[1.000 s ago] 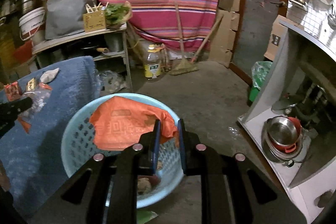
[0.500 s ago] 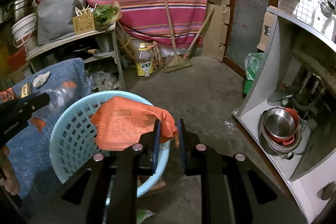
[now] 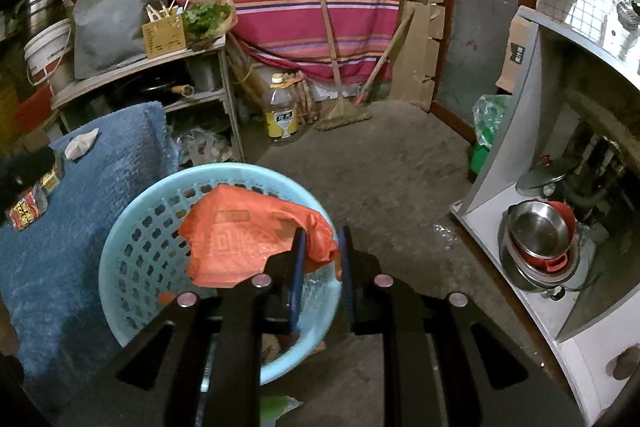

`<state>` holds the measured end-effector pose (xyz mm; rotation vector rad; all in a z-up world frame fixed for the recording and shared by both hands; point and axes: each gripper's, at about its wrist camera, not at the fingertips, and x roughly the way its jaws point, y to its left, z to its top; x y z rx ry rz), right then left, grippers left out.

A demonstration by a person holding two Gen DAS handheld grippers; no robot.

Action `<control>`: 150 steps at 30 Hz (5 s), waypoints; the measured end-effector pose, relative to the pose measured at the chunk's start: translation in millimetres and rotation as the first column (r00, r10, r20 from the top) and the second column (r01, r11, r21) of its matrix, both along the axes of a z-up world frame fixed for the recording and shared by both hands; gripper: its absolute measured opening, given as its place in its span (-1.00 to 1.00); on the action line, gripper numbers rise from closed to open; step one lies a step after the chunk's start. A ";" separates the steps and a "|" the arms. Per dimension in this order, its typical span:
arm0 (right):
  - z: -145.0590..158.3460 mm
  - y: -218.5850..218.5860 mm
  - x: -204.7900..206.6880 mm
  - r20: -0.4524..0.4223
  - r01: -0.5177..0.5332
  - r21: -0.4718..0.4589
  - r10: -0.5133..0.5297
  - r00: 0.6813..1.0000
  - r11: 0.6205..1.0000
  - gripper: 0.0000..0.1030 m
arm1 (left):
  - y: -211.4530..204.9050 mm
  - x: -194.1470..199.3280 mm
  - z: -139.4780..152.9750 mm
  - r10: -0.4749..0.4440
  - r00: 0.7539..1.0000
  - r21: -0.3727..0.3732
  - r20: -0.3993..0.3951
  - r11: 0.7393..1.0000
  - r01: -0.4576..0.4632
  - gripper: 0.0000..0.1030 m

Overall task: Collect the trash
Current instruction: 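Carry both bags over the basket and open both grippers, then grasp the red-and-blue snack bag on the table with the right gripper, then grasp the dark red sponge pad with the left gripper while the right gripper holds the snack bag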

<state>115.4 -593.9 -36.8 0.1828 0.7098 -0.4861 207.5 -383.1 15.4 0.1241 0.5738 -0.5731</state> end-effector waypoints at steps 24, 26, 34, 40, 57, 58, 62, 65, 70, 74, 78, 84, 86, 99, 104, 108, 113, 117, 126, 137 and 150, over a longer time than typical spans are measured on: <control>-4.3 131.6 68.0 0.027 -0.100 -0.036 0.101 0.995 0.994 0.69 | 218.7 54.5 0.8 0.311 0.947 0.039 0.084 0.948 -0.315 0.89; 1.7 155.5 77.0 0.043 -0.134 -0.048 0.136 0.990 0.990 0.74 | 249.7 66.5 3.6 0.346 0.936 0.014 0.067 0.938 -0.348 0.89; 15.7 236.2 120.2 0.089 -0.223 -0.030 0.225 0.970 0.974 0.91 | 336.6 100.2 -0.1 0.465 0.884 0.008 0.059 0.885 -0.466 0.89; 11.2 304.4 168.4 0.079 -0.313 -0.008 0.313 0.947 0.950 0.91 | 364.1 108.4 -19.7 0.497 0.867 -0.004 0.028 0.868 -0.497 0.89; -45.4 387.4 236.7 -0.014 -0.462 0.017 0.462 0.887 0.887 0.91 | 428.1 141.6 -50.0 0.621 0.783 0.049 -0.045 0.784 -0.619 0.89; -43.9 383.2 238.4 -0.001 -0.463 0.034 0.463 0.886 0.886 0.91 | 431.3 143.3 -51.6 0.624 0.779 0.042 -0.056 0.781 -0.623 0.89; -42.3 373.7 249.6 0.007 -0.483 0.056 0.483 0.875 0.874 0.91 | 432.8 142.9 -54.8 0.642 0.764 0.051 -0.059 0.767 -0.640 0.89; -46.9 370.6 254.6 0.018 -0.534 0.101 0.535 0.845 0.840 0.91 | 432.5 143.7 -55.3 0.646 0.761 0.058 -0.059 0.763 -0.643 0.89; -48.8 378.0 249.0 0.036 -0.620 0.151 0.622 0.782 0.770 0.73 | 431.3 142.6 -53.7 0.656 0.753 0.069 -0.055 0.754 -0.653 0.89; -47.8 381.1 237.0 0.019 -0.633 0.133 0.637 0.771 0.762 0.42 | 431.9 139.9 -50.4 0.658 0.752 0.071 -0.046 0.753 -0.654 0.89; -45.6 369.3 229.2 0.027 -0.625 0.162 0.630 0.776 0.763 -0.03 | 431.5 136.8 -46.2 0.652 0.757 0.072 -0.043 0.758 -0.649 0.89; -43.3 376.1 215.4 -0.007 -0.675 0.185 0.688 0.726 0.714 -0.07 | 425.6 126.9 -35.4 0.634 0.773 0.071 -0.013 0.772 -0.632 0.89; -41.6 386.8 207.9 -0.013 -0.707 0.195 0.723 0.691 0.679 -0.07 | 424.2 124.1 -33.0 0.630 0.777 0.068 -0.016 0.776 -0.627 0.89; -36.7 397.5 203.8 0.019 -0.688 0.147 0.694 0.720 0.710 -0.57 | 429.1 119.3 -32.4 0.631 0.774 0.049 -0.056 0.776 -0.629 0.89; -40.2 395.7 204.7 0.030 -0.740 0.230 0.755 0.655 0.632 -0.81 | 428.4 123.4 -37.6 0.633 0.772 0.070 -0.066 0.774 -0.629 0.89; -46.6 408.9 204.7 -0.004 -0.765 0.224 0.786 0.618 0.603 -0.81 | 426.7 123.1 -35.8 0.635 0.771 0.078 -0.048 0.772 -0.631 0.89; -54.1 414.0 208.0 -0.029 -0.746 0.189 0.763 0.646 0.639 -0.80 | 427.4 123.5 -36.8 0.642 0.765 0.083 -0.048 0.766 -0.638 0.89; -60.6 418.2 212.4 -0.025 -0.737 0.183 0.753 0.658 0.650 -0.80 | 426.3 125.1 -38.7 0.646 0.762 0.090 -0.050 0.763 -0.640 0.89; -41.0 423.1 210.1 0.054 -0.728 0.129 0.729 0.683 0.673 -0.90 | 422.4 128.2 -42.7 0.642 0.764 0.078 -0.057 0.766 -0.638 0.89; 5.7 360.2 195.2 0.196 -0.605 0.035 0.588 0.785 0.795 -0.90 | 376.7 159.2 -49.0 0.569 0.814 0.035 -0.112 0.821 -0.569 0.89; -7.7 320.6 227.8 0.214 -0.533 0.124 0.502 0.838 0.837 -0.90 | 308.0 211.0 -86.1 0.441 0.895 0.215 -0.066 0.882 -0.419 0.89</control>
